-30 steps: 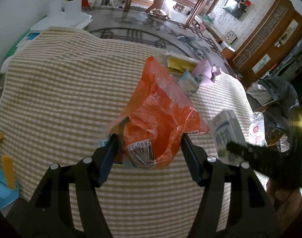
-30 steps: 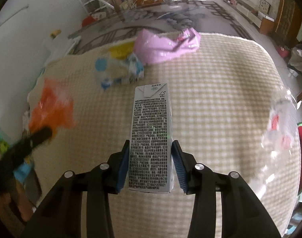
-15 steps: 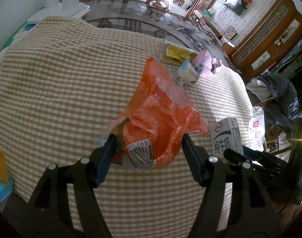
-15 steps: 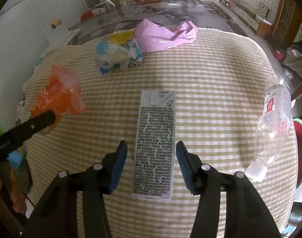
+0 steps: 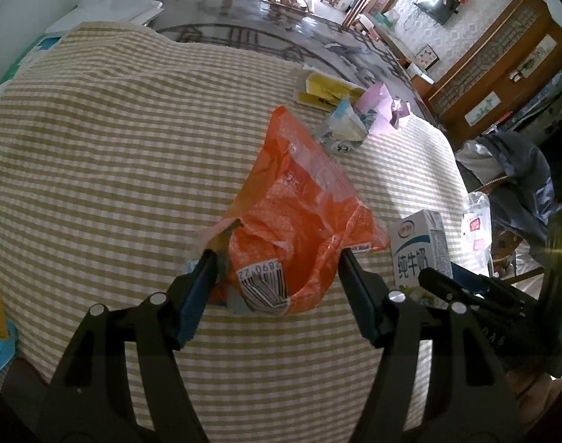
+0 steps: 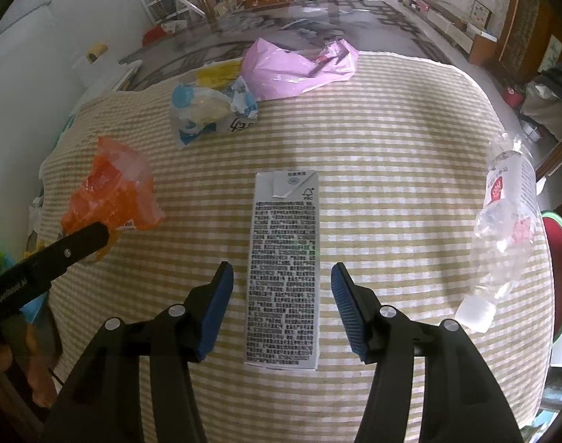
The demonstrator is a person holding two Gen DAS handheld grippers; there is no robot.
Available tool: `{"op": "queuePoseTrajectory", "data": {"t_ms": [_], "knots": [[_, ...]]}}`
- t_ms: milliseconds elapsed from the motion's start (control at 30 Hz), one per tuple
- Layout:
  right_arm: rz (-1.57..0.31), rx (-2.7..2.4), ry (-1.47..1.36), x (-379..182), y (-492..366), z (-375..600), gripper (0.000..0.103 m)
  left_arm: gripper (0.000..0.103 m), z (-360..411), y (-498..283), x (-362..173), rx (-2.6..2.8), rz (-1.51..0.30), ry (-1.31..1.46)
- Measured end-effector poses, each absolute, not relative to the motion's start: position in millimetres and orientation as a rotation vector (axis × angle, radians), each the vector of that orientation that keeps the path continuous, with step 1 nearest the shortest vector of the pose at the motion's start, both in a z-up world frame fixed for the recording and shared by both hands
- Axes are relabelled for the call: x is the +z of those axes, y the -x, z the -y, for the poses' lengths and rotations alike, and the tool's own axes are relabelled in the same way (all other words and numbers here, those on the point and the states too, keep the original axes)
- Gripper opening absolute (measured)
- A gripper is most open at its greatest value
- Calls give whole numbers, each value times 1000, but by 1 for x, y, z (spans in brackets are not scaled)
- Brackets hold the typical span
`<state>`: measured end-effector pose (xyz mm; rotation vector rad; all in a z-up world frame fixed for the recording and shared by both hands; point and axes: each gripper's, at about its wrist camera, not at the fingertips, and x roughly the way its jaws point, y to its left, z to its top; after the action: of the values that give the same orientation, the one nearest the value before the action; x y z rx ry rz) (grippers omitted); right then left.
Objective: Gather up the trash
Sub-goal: 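Open the right gripper around the milk carton while the left gripper holds the orange bag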
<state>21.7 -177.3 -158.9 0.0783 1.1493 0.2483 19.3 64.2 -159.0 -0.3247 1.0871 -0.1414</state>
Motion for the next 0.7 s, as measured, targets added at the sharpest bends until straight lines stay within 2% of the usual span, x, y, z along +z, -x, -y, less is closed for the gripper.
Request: {"op": "queuePoseTrajectory", "data": {"t_ms": [633,700], "knots": [[-1164,248,-88,-164,-15,183,53,62,-52,-11,-150,-168,-1054,300],[-1175,258,-86,-166,-14,183,38,62,-51,-10,-148,-168,-1049,298]]}}
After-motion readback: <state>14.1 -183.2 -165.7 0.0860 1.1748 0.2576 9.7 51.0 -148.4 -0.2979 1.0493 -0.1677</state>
